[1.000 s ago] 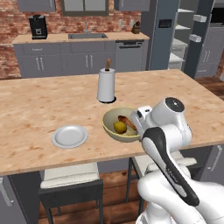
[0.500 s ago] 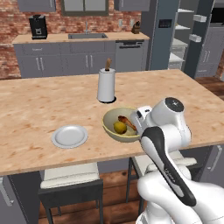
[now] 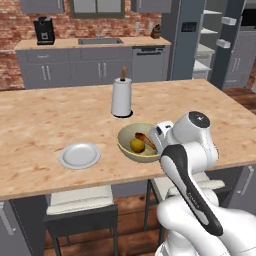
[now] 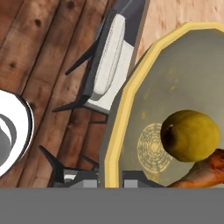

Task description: Pick the chicken drumstick and lemon from their plates and place them in the bowl. Then put the bowl in the fridge.

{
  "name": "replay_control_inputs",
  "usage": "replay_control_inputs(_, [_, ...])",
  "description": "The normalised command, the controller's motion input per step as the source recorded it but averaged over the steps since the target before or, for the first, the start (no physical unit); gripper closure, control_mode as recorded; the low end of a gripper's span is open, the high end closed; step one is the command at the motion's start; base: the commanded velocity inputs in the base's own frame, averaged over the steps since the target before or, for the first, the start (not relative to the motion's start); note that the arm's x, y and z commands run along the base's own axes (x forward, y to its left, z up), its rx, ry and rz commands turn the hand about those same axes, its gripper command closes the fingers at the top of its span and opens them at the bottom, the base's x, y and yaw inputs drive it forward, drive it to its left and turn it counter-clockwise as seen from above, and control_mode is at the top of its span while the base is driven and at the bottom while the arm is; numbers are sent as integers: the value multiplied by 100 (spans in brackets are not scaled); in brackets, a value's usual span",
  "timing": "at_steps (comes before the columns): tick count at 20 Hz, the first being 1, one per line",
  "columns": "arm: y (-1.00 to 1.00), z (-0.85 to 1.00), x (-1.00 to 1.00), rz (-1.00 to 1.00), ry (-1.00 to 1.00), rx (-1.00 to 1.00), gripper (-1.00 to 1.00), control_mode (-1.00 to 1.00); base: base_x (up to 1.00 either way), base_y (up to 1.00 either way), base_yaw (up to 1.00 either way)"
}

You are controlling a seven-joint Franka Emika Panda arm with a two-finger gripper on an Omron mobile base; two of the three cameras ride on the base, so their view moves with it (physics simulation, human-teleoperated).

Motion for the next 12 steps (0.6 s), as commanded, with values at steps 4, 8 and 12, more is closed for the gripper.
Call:
replay_control_inputs(4, [0,0,0,0,0,0,100,100,-63,-25,0])
replay_control_inputs(8, [0,0,0,0,0,0,100,100,-58,-39,-20])
replay_control_inputs(12, [0,0,0,0,0,0,100,100,-1,-72,-7])
